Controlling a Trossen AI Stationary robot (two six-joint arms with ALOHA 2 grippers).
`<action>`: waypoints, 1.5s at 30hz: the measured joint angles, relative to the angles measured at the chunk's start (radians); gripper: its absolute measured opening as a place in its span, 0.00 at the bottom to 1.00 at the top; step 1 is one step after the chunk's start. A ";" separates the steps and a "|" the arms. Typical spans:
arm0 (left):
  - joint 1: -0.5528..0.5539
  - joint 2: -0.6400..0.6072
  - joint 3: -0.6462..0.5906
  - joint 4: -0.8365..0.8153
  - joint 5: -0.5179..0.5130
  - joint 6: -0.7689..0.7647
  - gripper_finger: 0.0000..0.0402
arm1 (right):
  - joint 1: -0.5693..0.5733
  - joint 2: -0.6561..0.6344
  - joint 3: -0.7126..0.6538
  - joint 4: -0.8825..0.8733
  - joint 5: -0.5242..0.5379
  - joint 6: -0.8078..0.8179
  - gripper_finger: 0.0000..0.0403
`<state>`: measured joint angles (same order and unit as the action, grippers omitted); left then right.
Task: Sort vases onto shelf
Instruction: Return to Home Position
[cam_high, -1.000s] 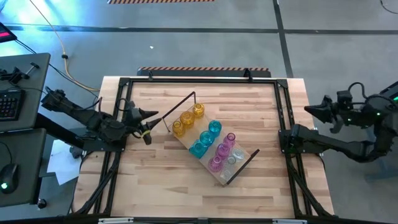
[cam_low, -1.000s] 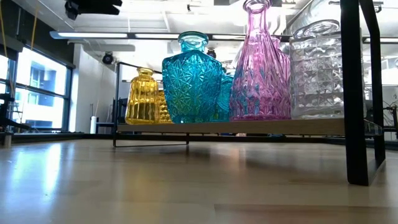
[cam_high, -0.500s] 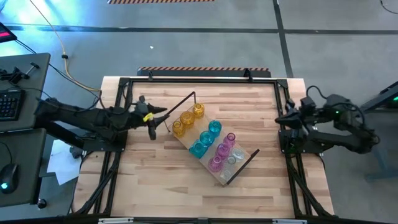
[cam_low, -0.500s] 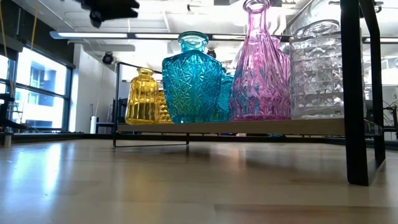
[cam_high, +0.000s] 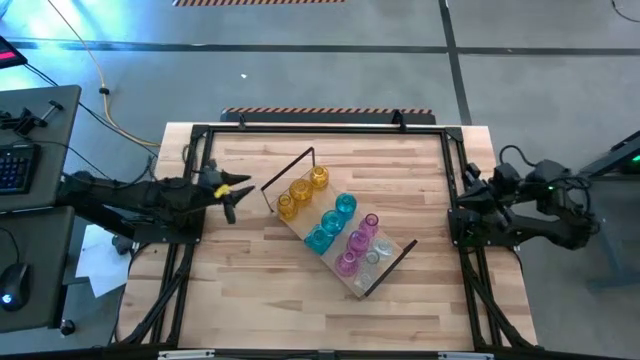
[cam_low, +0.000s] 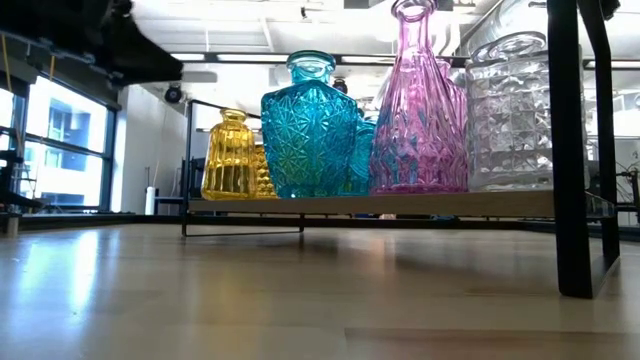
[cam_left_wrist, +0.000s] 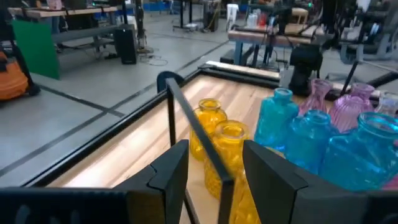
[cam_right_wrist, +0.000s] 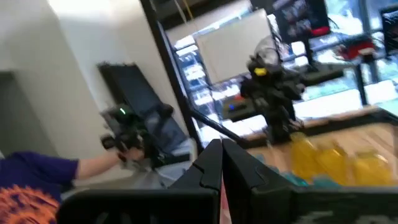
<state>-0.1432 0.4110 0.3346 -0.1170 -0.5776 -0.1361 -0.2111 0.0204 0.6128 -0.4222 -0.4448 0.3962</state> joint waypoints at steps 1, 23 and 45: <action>0.000 -0.037 -0.012 -0.020 -0.004 -0.003 0.35 | 0.000 -0.010 -0.010 -0.012 0.004 -0.012 0.00; -0.081 -0.383 -0.243 -0.041 -0.031 -0.134 0.35 | 0.002 -0.016 -0.367 0.403 -0.022 -0.035 0.00; -0.473 -0.185 -0.323 0.169 -0.364 -0.242 0.35 | 0.089 -0.016 -0.603 0.694 -0.034 -0.115 0.00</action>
<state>-0.6159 0.2259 0.0116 0.0516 -0.9414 -0.3780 -0.1225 0.0048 0.0101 0.2714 -0.4790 0.2809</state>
